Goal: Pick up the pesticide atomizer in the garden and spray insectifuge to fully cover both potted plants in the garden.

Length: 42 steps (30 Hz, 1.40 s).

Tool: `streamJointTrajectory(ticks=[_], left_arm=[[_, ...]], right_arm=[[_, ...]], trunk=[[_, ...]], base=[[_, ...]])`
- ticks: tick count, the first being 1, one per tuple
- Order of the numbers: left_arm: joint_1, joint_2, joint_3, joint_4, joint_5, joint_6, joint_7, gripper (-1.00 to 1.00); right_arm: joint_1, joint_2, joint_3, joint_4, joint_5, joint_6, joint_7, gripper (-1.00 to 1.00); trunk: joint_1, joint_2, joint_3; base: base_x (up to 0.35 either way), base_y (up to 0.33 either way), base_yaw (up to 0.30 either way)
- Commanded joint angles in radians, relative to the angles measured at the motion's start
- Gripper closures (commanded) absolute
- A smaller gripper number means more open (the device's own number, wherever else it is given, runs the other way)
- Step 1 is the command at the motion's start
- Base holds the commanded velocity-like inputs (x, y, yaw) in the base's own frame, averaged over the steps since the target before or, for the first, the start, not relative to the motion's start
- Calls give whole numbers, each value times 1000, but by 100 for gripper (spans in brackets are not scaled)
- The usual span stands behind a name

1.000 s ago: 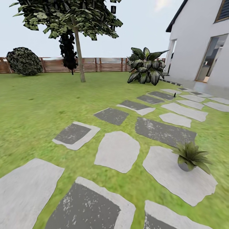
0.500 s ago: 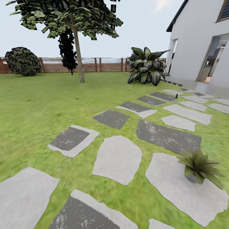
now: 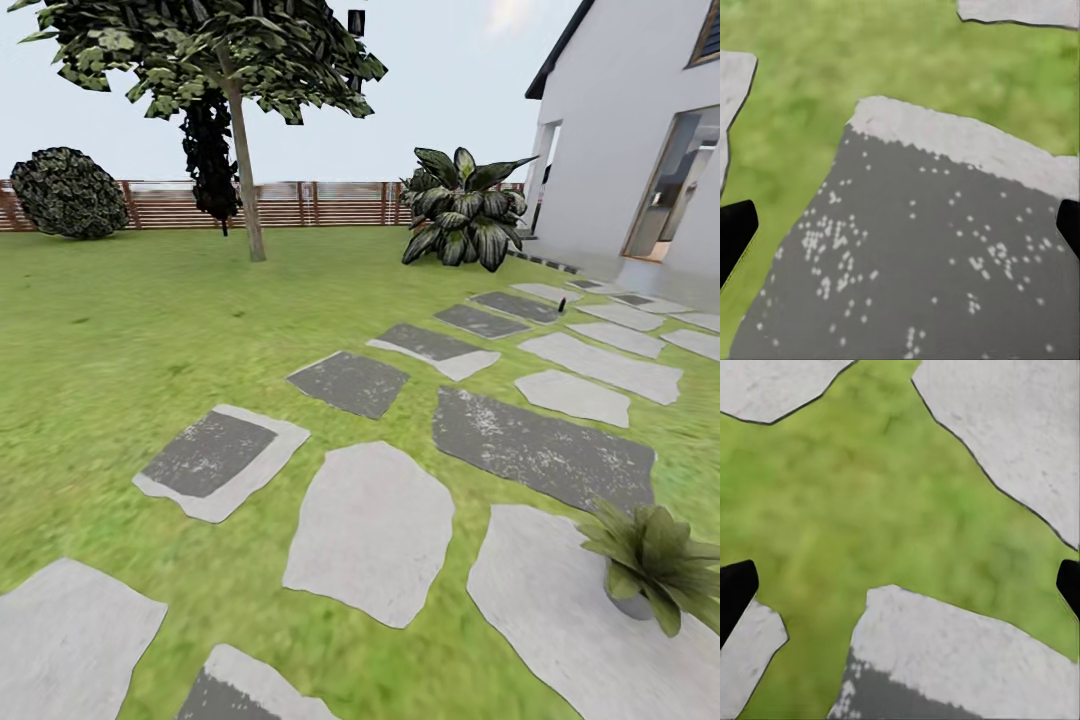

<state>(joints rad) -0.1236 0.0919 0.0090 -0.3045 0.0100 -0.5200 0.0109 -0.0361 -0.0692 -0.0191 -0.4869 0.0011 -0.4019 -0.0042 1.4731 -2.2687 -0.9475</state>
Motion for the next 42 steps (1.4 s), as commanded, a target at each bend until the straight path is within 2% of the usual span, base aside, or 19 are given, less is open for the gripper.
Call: streamJointTrajectory(ticks=[1, 42], left_arm=[[-1, 0, 0, 1, 1, -3, 1, -100], [-1, 0, 0, 1, 1, -3, 1, -100]], right_arm=[[-1, 0, -1, 1, 0, -3, 0, -100], [-1, 0, -1, 1, 0, -3, 0, -100]], trunk=[[0, 0, -1], [0, 0, -1]], base=[[340, 0, 0], [340, 0, 0]])
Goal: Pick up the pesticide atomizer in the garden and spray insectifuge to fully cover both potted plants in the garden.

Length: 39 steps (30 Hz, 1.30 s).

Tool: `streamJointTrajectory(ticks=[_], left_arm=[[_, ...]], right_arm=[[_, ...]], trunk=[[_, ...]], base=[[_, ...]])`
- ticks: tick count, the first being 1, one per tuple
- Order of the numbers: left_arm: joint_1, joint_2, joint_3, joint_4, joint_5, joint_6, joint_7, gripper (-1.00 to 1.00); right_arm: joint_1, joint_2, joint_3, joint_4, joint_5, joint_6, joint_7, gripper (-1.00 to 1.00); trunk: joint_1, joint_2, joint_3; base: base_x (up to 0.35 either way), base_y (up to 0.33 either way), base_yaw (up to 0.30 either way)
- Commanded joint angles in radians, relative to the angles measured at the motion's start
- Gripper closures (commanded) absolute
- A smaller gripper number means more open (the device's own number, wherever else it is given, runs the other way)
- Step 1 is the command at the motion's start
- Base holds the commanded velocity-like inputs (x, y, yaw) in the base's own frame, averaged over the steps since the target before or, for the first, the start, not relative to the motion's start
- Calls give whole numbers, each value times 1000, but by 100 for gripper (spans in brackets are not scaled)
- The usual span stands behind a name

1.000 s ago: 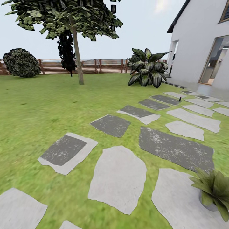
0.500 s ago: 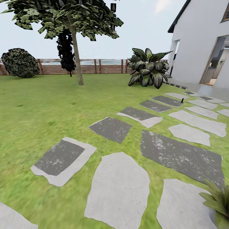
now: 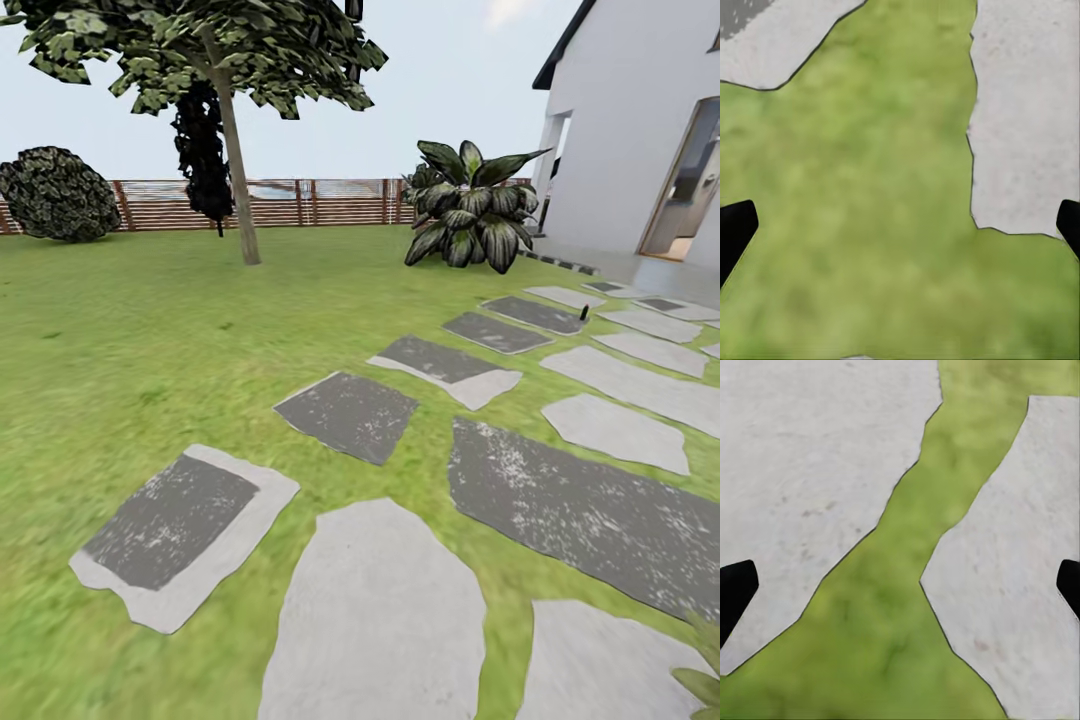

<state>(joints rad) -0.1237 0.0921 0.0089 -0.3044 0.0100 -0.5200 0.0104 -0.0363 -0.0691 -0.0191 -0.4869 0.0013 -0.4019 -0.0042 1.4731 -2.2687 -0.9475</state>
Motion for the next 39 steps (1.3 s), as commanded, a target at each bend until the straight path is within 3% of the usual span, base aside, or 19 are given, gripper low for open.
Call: streamJointTrajectory(ticks=[1, 39], left_arm=[[-1, 0, 0, 1, 1, -3, 1, -100], [-1, -1, 0, 1, 1, -3, 1, -100]], right_arm=[[0, 0, -1, 1, 0, -3, 0, -100], [0, 0, -1, 1, 0, -2, 0, -100]], trunk=[[0, 0, -1], [0, 0, -1]], base=[[340, 0, 0], [340, 0, -17]])
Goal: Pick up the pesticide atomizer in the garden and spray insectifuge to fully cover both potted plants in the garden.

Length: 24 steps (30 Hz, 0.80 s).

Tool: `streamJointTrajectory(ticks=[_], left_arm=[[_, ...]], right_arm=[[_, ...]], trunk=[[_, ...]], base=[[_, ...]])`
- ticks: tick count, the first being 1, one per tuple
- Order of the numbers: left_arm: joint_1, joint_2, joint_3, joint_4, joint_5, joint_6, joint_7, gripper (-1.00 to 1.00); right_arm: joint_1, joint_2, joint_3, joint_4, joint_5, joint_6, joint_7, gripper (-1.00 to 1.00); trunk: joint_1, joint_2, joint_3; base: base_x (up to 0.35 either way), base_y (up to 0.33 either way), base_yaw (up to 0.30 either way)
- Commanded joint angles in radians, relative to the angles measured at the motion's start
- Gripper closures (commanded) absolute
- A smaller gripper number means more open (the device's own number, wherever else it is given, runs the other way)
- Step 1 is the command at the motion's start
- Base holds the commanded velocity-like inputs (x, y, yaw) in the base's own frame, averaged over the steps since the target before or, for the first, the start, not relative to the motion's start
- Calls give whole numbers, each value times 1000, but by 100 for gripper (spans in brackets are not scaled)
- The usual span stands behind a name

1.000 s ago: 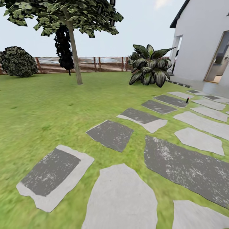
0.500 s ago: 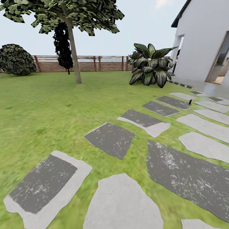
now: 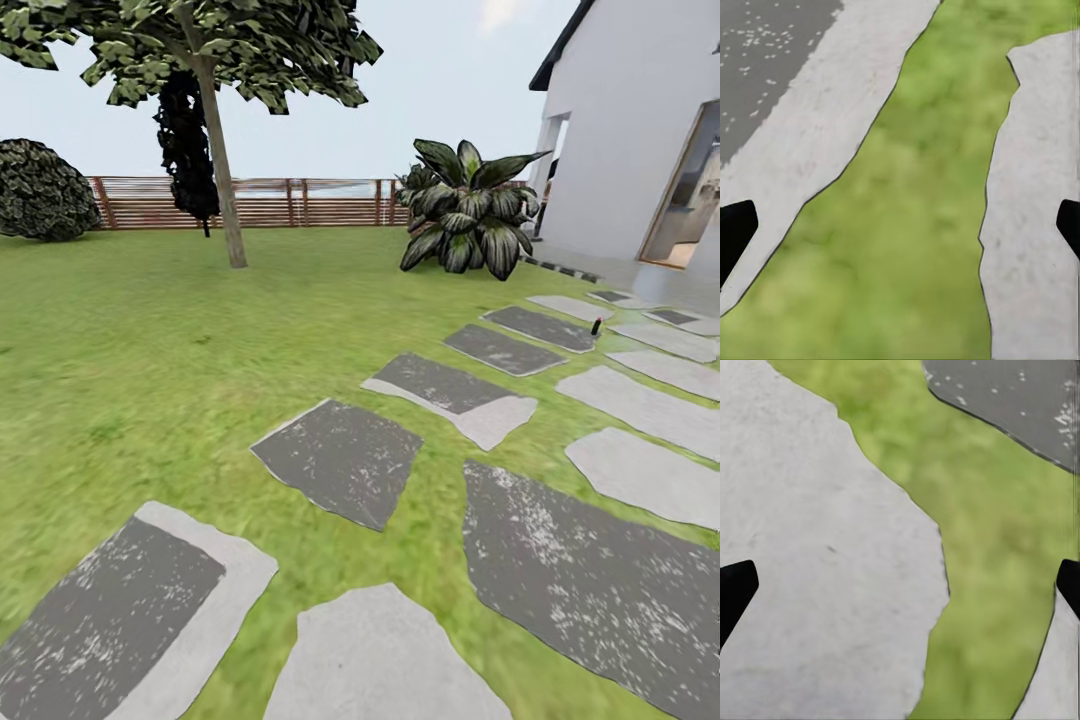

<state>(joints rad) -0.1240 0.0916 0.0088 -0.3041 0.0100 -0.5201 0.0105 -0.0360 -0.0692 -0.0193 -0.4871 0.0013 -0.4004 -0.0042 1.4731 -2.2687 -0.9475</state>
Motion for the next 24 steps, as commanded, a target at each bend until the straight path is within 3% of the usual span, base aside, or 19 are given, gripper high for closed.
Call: streamJointTrajectory(ticks=[1, 24], left_arm=[[0, 0, 0, 0, 1, -3, 1, -100], [0, 0, 0, 0, 1, -3, 1, -100]], right_arm=[[-1, 0, -1, 1, 0, -3, 0, -100], [-1, 0, -1, 1, 0, -3, 0, -100]], trunk=[[0, 0, -1], [0, 0, -1]], base=[[340, 0, -226], [340, 0, -269]])
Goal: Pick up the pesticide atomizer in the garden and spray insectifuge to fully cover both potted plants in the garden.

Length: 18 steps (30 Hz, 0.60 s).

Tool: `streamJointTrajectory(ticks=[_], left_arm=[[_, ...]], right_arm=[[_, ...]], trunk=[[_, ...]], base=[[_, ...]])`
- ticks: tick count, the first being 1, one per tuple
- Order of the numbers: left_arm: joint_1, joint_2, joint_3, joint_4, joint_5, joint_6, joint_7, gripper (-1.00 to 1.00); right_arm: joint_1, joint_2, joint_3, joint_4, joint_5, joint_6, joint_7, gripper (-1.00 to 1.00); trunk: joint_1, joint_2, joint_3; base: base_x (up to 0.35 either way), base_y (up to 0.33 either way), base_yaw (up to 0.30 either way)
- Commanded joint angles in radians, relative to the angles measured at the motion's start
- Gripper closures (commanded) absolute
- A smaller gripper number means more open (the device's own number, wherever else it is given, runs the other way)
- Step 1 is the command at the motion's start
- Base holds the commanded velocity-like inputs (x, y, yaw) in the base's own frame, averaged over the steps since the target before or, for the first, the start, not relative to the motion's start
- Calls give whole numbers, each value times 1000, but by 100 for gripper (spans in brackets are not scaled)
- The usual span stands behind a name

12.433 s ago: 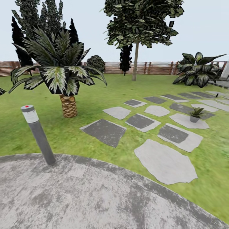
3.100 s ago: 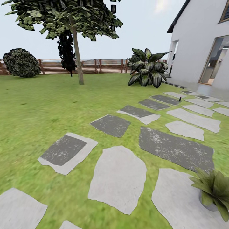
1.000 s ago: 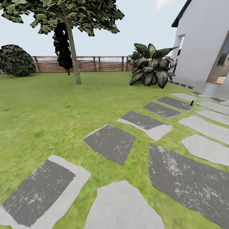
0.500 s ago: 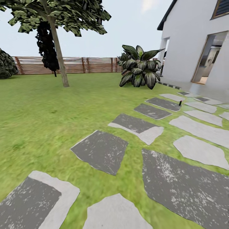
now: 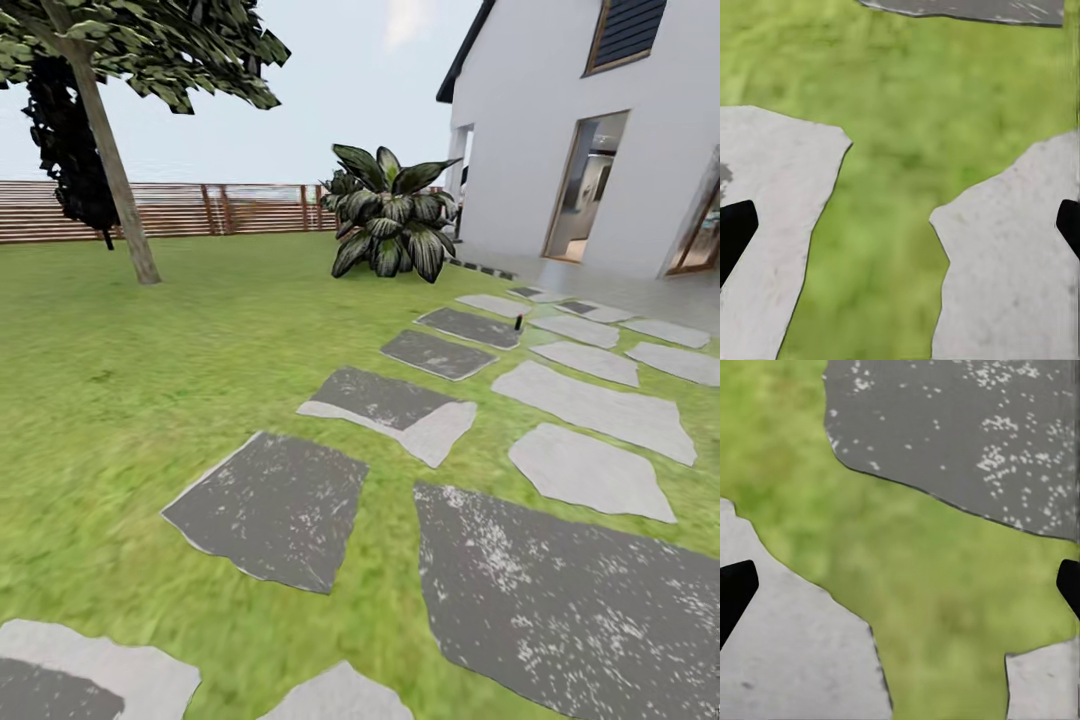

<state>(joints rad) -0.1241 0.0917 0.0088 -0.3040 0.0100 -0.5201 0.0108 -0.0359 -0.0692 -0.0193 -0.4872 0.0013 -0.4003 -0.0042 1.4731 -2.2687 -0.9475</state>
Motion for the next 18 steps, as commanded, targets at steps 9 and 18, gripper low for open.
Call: streamJointTrajectory(ticks=[9, 18], left_arm=[[0, 0, 0, 0, 1, -3, 1, -100], [0, 0, 0, 0, 1, -3, 1, -100]], right_arm=[[0, 0, -1, 1, 0, -3, 0, -100], [-1, 0, -1, 1, 0, -3, 0, -100]], trunk=[[0, 0, -1], [0, 0, -1]], base=[[340, 0, -272], [340, 0, -196]])
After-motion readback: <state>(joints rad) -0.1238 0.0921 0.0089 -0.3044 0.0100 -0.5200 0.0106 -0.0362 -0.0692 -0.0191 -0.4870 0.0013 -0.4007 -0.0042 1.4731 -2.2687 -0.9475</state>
